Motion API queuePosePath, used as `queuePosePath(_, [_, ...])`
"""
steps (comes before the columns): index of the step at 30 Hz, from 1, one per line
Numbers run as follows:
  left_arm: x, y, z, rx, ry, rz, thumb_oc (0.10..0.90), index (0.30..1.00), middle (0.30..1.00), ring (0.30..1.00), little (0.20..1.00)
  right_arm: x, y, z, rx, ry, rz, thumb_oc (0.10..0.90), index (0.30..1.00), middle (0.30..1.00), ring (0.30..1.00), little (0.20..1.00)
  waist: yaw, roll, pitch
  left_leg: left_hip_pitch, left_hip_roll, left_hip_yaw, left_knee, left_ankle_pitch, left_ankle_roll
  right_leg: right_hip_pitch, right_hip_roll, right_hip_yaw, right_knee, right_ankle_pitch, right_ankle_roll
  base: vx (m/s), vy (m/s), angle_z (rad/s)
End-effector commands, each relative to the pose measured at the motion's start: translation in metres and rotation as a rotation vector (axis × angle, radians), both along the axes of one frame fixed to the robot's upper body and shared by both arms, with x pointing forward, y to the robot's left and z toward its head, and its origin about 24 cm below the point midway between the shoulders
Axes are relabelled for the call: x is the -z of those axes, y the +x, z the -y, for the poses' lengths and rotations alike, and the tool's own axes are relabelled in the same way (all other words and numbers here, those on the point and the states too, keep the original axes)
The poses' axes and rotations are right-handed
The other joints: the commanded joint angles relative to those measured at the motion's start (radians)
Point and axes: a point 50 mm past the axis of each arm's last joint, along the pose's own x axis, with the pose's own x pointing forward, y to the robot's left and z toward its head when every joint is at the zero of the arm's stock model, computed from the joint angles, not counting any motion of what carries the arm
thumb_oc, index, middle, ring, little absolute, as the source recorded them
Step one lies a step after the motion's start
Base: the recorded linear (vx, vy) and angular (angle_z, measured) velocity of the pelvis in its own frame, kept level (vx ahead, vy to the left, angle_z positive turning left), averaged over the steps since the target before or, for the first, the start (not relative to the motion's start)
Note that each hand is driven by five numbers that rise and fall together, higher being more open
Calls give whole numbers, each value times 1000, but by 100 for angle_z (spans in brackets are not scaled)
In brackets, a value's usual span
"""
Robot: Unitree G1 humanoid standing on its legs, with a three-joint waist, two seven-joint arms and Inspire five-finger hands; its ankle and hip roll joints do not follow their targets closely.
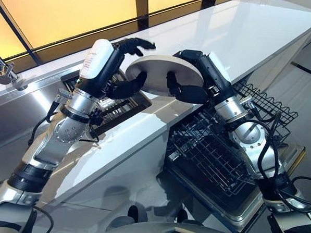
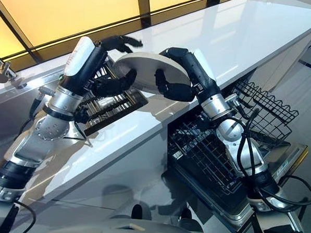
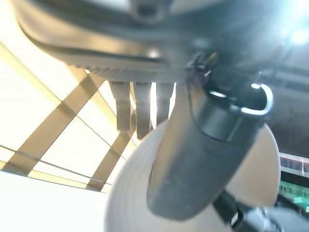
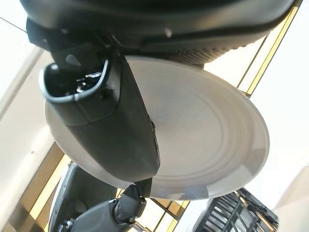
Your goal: Pick up plates and place into dishwasher.
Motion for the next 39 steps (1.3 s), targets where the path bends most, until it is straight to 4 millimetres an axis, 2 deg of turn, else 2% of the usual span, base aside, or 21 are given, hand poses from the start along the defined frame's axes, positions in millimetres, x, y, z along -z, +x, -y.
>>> queuePosePath(1, [-46, -2, -7, 9, -117, 192, 800, 900, 900, 900, 900, -54, -16, -9, -23, 131, 328, 100, 300, 300, 300, 200, -8, -7, -62, 44, -122, 28, 2, -140, 94, 6, 112, -7, 73, -119, -23, 0, 0, 0])
queuePosePath(4, [-42, -3, -12, -21, -127, 176, 800, 900, 900, 900, 900, -55, -17, 3, 82, 150, 379, 100, 300, 300, 300, 200, -11, -5, -62, 51, -122, 28, 2, -150, 95, 12, 112, -4, 72, -128, -22, 0, 0, 0])
queuePosePath(9, [-34, -5, -28, -95, -124, 159, 800, 900, 900, 900, 900, -53, -18, 33, 225, 282, 398, 100, 300, 300, 300, 200, -18, -2, -56, 53, -121, 33, 3, -146, 96, 11, 113, 0, 75, -122, -22, -7, 0, 0])
queuePosePath(14, [-28, -5, -41, -153, -130, 131, 800, 900, 900, 900, 900, -50, -21, 53, 398, 303, 477, 100, 300, 300, 300, 200, -19, 3, -57, 61, -121, 34, 3, -156, 97, 18, 113, 2, 71, -128, -21, 0, 0, 0])
queuePosePath(17, [-25, -7, -50, -186, -139, 113, 800, 900, 900, 900, 900, -52, -24, 76, 554, 359, 558, 100, 300, 300, 300, 200, -21, 4, -55, 66, -119, 37, 3, -159, 96, 23, 114, 1, 71, -130, -19, 0, 0, 0])
queuePosePath(18, [-24, -7, -51, -188, -140, 112, 800, 900, 900, 900, 900, -52, -25, 78, 565, 366, 563, 100, 300, 300, 300, 200, -21, 4, -55, 66, -119, 37, 3, -159, 97, 23, 114, 2, 71, -130, -19, 0, 0, 0])
queuePosePath(21, [-22, -10, -60, -217, -156, 103, 800, 900, 900, 900, 900, -49, -30, 102, 682, 469, 566, 100, 300, 300, 300, 200, -23, 3, -55, 65, -120, 36, 3, -161, 98, 20, 114, 5, 72, -130, -18, -12, 1, 0])
queuePosePath(26, [-18, -14, -73, -269, -189, 90, 800, 900, 900, 900, 900, -34, -37, 129, 856, 495, 552, 100, 300, 300, 300, 200, -30, 5, -54, 66, -121, 36, 2, -163, 101, 17, 113, 8, 76, -133, -15, 2, 4, -3])
queuePosePath(30, [-11, -18, -84, -313, -237, 76, 800, 900, 900, 900, 900, -12, -41, 147, 993, 458, 476, 100, 300, 300, 300, 200, -38, 5, -54, 64, -121, 40, 2, -164, 103, 11, 112, 11, 79, -134, -13, 0, 0, 0])
queuePosePath(39, [5, -23, -96, -371, -301, 35, 800, 900, 900, 900, 900, 36, -38, 152, 1057, 337, 244, 100, 300, 300, 300, 200, -51, 9, -50, 63, -118, 53, 2, -163, 106, 3, 110, 14, 83, -132, -11, -5, 3, -2])
